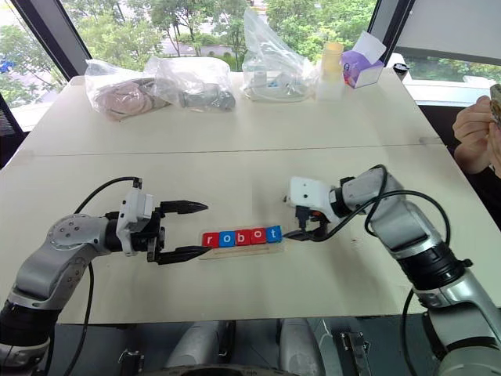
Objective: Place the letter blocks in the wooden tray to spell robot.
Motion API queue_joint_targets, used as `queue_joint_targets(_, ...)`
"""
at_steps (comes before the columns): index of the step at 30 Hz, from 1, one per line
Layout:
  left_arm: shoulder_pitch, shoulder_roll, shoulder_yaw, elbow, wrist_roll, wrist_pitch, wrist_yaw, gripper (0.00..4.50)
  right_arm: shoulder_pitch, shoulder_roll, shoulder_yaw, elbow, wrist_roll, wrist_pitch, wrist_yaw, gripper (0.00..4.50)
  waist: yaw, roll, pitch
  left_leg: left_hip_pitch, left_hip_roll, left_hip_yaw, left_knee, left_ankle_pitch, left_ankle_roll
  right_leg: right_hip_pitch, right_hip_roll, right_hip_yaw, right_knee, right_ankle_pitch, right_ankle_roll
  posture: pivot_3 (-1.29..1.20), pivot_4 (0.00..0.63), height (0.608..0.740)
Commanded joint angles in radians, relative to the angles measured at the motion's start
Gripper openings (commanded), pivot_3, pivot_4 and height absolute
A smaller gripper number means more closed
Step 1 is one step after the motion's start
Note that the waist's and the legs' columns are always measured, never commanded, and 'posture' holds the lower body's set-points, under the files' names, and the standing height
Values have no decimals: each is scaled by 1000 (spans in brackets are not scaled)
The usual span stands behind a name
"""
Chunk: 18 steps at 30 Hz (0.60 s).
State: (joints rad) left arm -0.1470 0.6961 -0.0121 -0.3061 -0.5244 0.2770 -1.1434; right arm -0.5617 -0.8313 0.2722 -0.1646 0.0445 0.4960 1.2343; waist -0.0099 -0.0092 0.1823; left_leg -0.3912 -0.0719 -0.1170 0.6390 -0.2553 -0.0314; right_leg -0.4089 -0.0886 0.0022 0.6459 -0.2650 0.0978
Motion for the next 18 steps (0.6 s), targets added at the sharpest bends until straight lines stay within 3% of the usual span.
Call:
queue_joint_targets(1, 0, 4, 24, -3, -7, -20, -8, 4500, 1, -2, -28, 10, 4, -16, -28, 4438, -3, 0, 0, 0, 0, 0, 0, 0, 0, 0, 0, 0, 0, 0, 0, 0, 150, 740)
queue_joint_targets(18, 5, 24, 32, -9, -15, -13, -29, 4500, 45, 78, 25, -15, -14, -26, -112, 4438, -2, 0, 0, 0, 0, 0, -1, 0, 0, -1, 0, 0, 0, 0, 0, 0, 150, 740)
